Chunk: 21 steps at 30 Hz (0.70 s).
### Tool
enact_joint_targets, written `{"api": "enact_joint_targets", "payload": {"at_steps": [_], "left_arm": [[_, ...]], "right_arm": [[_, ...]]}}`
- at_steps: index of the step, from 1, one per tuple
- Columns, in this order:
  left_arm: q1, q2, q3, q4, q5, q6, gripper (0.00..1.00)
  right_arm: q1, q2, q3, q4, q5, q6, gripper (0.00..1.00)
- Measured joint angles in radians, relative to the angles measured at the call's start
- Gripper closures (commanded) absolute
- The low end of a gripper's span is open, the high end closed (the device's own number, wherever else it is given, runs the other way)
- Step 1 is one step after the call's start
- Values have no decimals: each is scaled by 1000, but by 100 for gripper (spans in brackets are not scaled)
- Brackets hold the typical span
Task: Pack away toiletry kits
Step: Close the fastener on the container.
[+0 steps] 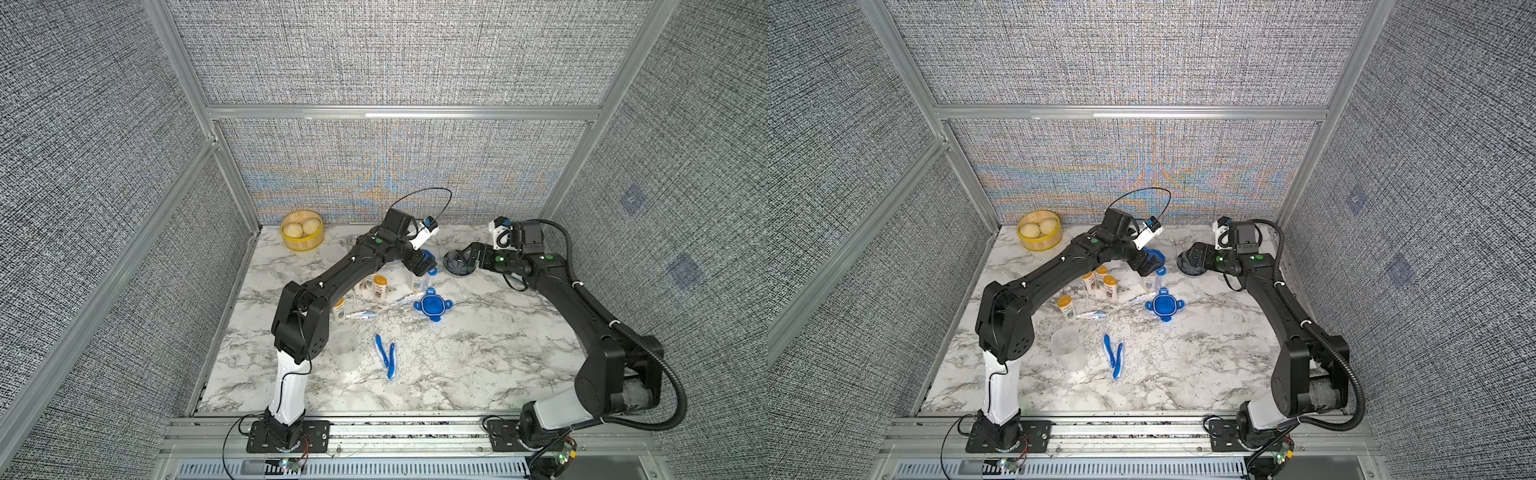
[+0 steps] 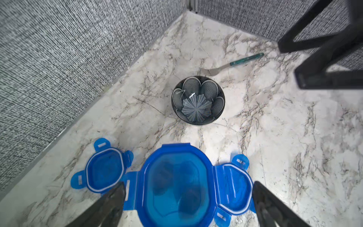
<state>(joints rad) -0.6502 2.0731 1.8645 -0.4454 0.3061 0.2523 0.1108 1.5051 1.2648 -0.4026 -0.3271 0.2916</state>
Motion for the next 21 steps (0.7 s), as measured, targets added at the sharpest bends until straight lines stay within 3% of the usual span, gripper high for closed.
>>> {"api": "enact_joint_targets", "payload": {"at_steps": [6, 21], "left_arm": [[-1, 66, 105, -95, -55, 0, 1], [-5, 137, 179, -175, -65, 25, 1]], "right_arm": [[-24, -16, -16, 23, -43, 5, 1], [-40, -19, -24, 33, -80, 8, 1]]}}
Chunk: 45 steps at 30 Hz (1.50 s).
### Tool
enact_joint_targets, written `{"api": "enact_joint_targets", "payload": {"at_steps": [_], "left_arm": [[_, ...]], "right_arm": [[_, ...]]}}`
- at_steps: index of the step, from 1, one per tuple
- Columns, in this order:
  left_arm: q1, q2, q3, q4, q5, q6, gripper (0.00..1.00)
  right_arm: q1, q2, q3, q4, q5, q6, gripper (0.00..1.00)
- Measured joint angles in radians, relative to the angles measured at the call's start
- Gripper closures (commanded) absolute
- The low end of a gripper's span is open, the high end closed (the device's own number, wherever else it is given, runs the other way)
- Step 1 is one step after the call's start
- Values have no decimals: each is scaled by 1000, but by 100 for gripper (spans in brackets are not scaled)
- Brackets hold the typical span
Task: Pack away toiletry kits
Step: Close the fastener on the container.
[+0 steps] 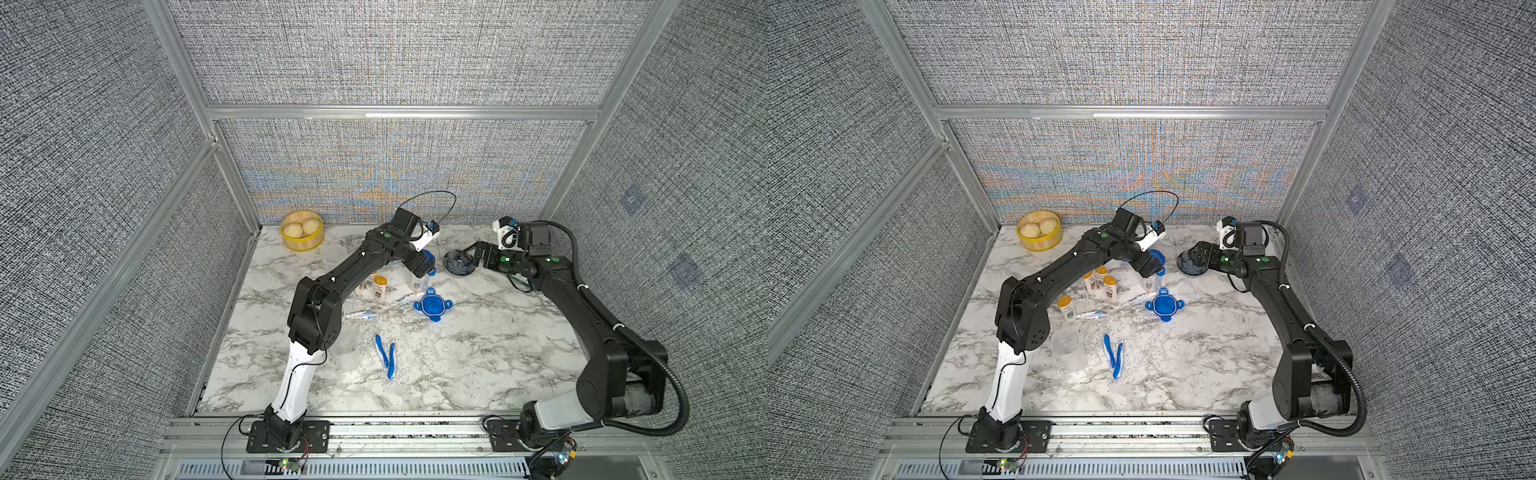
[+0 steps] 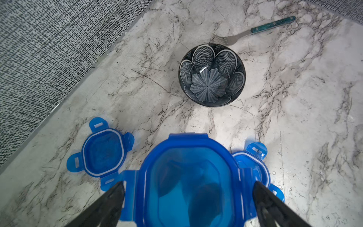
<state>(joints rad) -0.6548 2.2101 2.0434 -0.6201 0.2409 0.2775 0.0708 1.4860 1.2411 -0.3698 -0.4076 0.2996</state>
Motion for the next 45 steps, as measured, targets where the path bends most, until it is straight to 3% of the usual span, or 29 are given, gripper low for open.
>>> {"api": "enact_joint_targets", "payload": {"at_steps": [7, 15, 21, 24, 28, 31, 42, 45], "left_arm": [[0, 21, 0, -18, -6, 22, 2], [1, 24, 2, -26, -6, 28, 21], [2, 24, 1, -24, -5, 21, 27], [2, 21, -6, -19, -3, 20, 26], [2, 15, -15, -10, -2, 19, 8], [2, 3, -19, -21, -3, 8, 1], [14, -183, -166, 37, -2, -29, 0], [47, -288, -267, 78, -19, -83, 5]], "right_arm": [[-1, 0, 0, 0, -11, 0, 1], [-3, -18, -14, 3, -11, -1, 1], [-4, -27, -20, 3, -10, -3, 1], [-4, -31, -24, 2, -7, -6, 1], [-4, -34, -27, 2, -7, -10, 1], [-4, -34, -30, 2, -7, -11, 1], [12, -34, -44, 0, 32, -33, 3], [50, -31, -36, -7, 38, -70, 7]]}}
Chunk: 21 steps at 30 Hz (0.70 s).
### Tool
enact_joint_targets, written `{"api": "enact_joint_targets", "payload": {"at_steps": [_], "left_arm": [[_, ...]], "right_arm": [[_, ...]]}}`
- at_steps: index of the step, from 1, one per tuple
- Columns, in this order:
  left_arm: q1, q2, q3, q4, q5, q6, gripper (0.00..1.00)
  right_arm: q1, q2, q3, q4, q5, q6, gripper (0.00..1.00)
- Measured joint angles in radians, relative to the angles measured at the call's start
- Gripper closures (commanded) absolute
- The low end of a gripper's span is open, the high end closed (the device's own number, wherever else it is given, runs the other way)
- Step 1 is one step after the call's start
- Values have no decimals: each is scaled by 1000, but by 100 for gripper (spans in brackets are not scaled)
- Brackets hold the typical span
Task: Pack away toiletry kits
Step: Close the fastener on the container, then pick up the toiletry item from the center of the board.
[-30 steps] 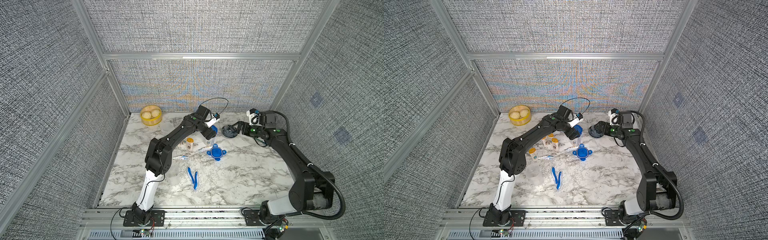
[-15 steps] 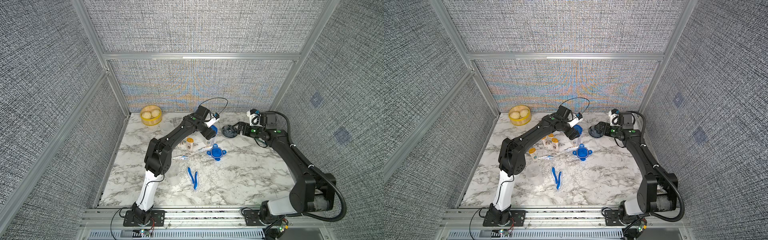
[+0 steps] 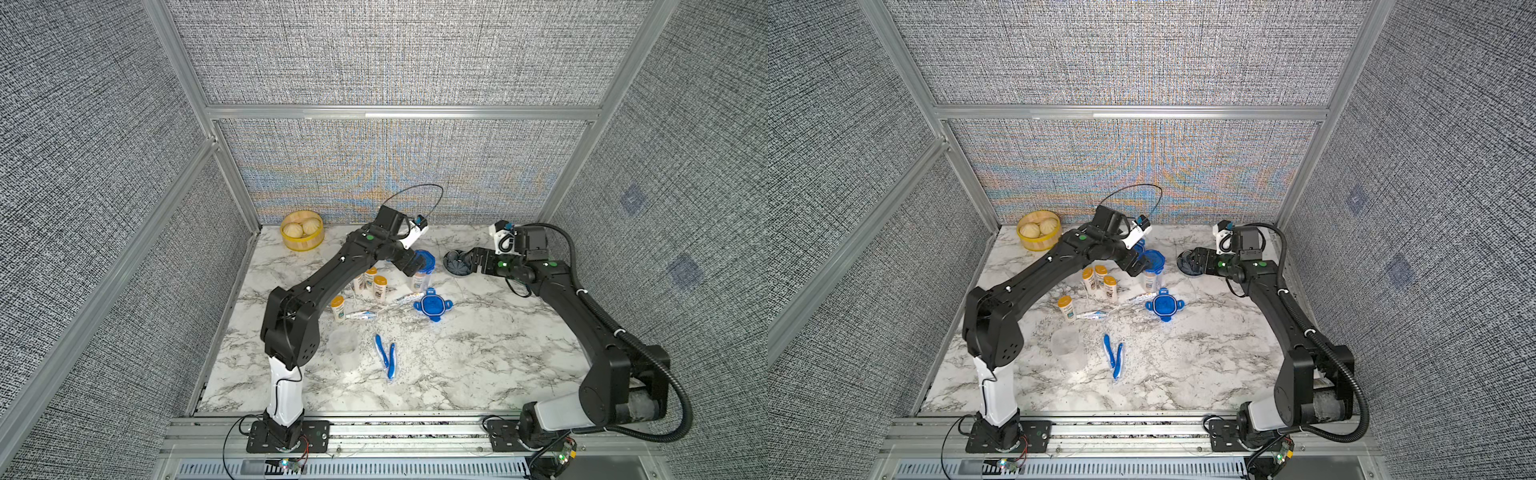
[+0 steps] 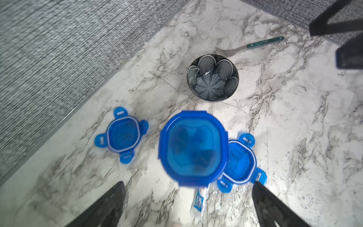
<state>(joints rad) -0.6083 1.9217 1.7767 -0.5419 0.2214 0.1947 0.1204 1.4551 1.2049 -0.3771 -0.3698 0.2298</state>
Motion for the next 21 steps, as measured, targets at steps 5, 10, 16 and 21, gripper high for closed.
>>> {"api": "enact_joint_targets", "payload": {"at_steps": [5, 10, 16, 21], "left_arm": [[63, -179, -215, 117, -56, -141, 12], [83, -330, -404, 143, -118, -268, 15], [107, -492, -567, 115, -245, -372, 19], [137, -643, -702, 93, -297, -448, 21]], "right_arm": [[60, 17, 25, -24, -19, -77, 13], [57, 60, 21, -39, -89, -72, 24], [102, 157, 58, -45, -246, -7, 37], [246, 140, 140, -74, -258, -156, 38]]}}
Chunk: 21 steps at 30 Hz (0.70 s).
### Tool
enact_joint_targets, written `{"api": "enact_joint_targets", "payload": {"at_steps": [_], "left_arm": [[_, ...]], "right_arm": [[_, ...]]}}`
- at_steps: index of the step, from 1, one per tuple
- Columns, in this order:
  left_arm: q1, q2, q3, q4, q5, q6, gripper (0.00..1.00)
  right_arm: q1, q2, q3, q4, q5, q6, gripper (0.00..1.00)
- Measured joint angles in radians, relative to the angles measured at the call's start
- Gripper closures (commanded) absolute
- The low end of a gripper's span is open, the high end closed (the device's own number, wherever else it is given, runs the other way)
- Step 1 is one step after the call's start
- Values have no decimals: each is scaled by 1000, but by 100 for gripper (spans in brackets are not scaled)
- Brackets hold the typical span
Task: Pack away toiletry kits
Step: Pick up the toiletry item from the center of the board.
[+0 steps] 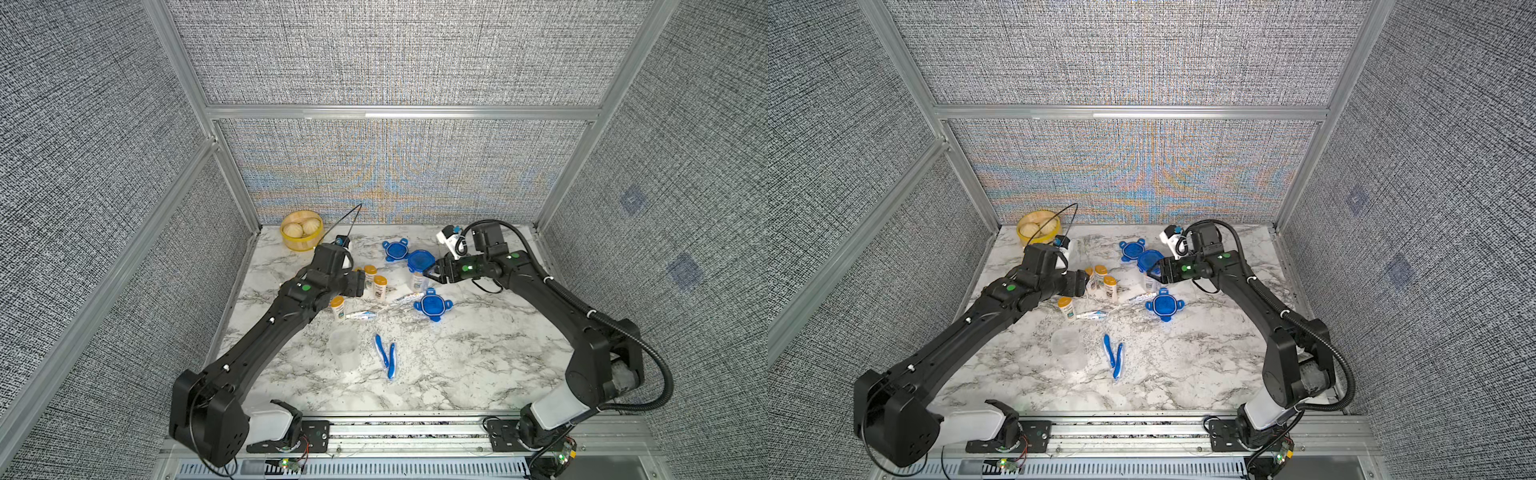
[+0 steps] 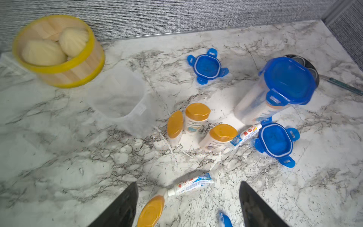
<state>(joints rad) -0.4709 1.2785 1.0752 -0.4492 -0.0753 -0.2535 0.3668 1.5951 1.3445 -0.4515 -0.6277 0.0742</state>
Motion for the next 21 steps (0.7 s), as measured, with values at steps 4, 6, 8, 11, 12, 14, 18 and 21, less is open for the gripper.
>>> {"api": "enact_joint_targets", "payload": {"at_steps": [4, 6, 8, 11, 12, 14, 18, 21], "left_arm": [[37, -78, -45, -60, -2, -45, 22], [59, -106, -48, -102, 19, -61, 23], [85, -131, -47, -145, 47, -69, 23], [125, -143, -28, -220, 113, -69, 25], [142, -143, -21, -246, 140, -69, 26], [174, -138, -10, -295, 178, -69, 29], [210, -128, 2, -384, 235, -66, 31], [216, -129, -3, -435, 263, -58, 34]], "right_arm": [[90, 58, 74, -38, 58, -131, 42], [129, 105, 124, -61, 100, -188, 43], [161, 158, 177, -85, 139, -237, 44], [197, 243, 262, -121, 190, -300, 43], [206, 271, 291, -133, 209, -319, 43], [222, 322, 339, -151, 240, -349, 43], [245, 416, 422, -178, 277, -392, 44], [255, 470, 471, -195, 282, -410, 45]]}}
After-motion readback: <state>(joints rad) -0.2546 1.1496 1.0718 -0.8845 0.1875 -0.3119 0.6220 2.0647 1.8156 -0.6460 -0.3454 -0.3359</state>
